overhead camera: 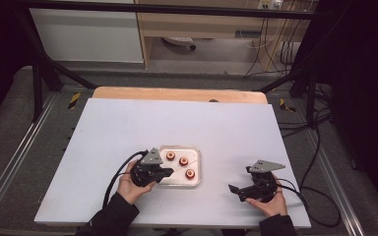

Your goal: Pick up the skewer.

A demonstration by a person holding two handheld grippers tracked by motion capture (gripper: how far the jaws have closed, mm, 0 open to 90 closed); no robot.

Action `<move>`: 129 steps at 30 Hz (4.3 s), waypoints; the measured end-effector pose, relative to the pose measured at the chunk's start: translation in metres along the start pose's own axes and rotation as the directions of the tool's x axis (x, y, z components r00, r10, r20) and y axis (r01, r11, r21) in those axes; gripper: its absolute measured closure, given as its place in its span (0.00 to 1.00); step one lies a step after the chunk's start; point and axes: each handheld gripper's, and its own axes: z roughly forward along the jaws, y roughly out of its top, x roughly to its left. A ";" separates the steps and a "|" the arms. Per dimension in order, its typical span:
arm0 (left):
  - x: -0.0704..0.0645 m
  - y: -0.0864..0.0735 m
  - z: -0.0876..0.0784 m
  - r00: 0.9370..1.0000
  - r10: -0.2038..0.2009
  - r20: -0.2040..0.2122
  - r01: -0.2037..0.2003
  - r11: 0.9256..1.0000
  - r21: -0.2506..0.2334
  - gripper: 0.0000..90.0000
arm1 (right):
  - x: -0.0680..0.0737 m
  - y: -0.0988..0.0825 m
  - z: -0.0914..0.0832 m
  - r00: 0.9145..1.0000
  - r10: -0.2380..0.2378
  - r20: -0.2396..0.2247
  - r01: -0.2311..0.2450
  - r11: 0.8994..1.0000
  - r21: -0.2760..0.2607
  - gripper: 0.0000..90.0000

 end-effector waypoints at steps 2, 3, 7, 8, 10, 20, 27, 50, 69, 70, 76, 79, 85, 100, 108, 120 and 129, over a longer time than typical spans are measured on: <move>-0.002 0.001 0.000 1.000 0.004 0.002 -0.005 1.000 0.002 0.98 | 0.004 0.003 0.002 1.000 -0.027 0.008 0.026 1.000 0.006 0.01; -0.002 0.002 -0.001 1.000 0.005 0.006 -0.005 1.000 0.003 0.98 | 0.004 0.003 0.002 1.000 -0.027 0.008 0.026 1.000 0.006 0.01; -0.006 0.005 -0.002 1.000 0.018 0.010 -0.018 1.000 0.004 0.98 | 0.009 0.007 0.003 0.998 -0.064 0.013 0.064 0.998 0.006 0.02; -0.007 0.006 -0.002 1.000 0.018 0.013 -0.018 1.000 0.003 0.98 | 0.012 0.009 0.003 0.996 -0.087 0.018 0.087 0.996 0.006 0.02; -0.010 0.007 -0.003 1.000 0.027 0.016 -0.027 1.000 0.009 0.98 | 0.015 0.012 0.004 0.994 -0.105 0.024 0.105 0.994 0.008 0.02; -0.021 0.019 -0.006 0.997 0.075 0.025 -0.075 0.997 0.029 0.98 | 0.030 0.028 0.007 0.980 -0.195 0.035 0.194 0.980 0.031 0.04; -0.026 0.026 -0.004 0.994 0.100 0.032 -0.101 0.994 0.049 0.98 | 0.042 0.041 0.012 0.955 -0.294 0.051 0.290 0.955 0.063 0.06; -0.044 0.054 0.016 0.983 0.170 0.067 -0.177 0.976 0.129 0.98 | 0.078 0.068 0.019 0.772 -0.635 0.039 0.620 0.765 0.174 0.29; -0.061 0.072 0.042 0.976 0.193 0.101 -0.208 0.964 0.166 0.98 | 0.082 0.060 0.029 0.586 -0.810 -0.027 0.801 0.574 0.169 0.65; -0.062 0.073 0.044 0.976 0.194 0.104 -0.209 0.963 0.172 0.98 | 0.082 0.059 0.029 0.569 -0.822 -0.035 0.814 0.556 0.168 0.66; -0.062 0.074 0.048 0.974 0.199 0.111 -0.217 0.959 0.184 0.98 | 0.083 0.056 0.031 0.494 -0.868 -0.055 0.862 0.480 0.162 0.79; -0.062 0.074 0.048 0.973 0.201 0.112 -0.219 0.958 0.186 0.98 | 0.083 0.055 0.032 0.467 -0.882 -0.070 0.876 0.450 0.172 0.84; -0.063 0.074 0.048 0.972 0.205 0.115 -0.224 0.956 0.190 0.98 | 0.084 0.053 0.033 0.439 -0.896 -0.074 0.891 0.422 0.170 0.92; -0.063 0.073 0.051 0.971 0.201 0.128 -0.223 0.954 0.199 0.98 | 0.086 0.051 0.032 0.348 -0.933 -0.091 0.927 0.328 0.183 0.99; -0.058 0.072 0.047 0.977 0.190 0.101 -0.211 0.934 0.287 0.85 | 0.087 0.052 0.034 0.292 -0.953 -0.082 0.938 0.268 0.221 0.99; -0.058 0.074 0.060 0.983 0.154 0.104 -0.183 0.895 0.407 0.95 | 0.095 0.059 0.041 0.213 -0.973 -0.091 0.949 0.183 0.257 0.98; -0.064 0.075 0.065 0.981 0.176 0.085 -0.195 0.884 0.425 0.98 | 0.098 0.057 0.039 0.188 -0.978 -0.093 0.948 0.156 0.278 0.98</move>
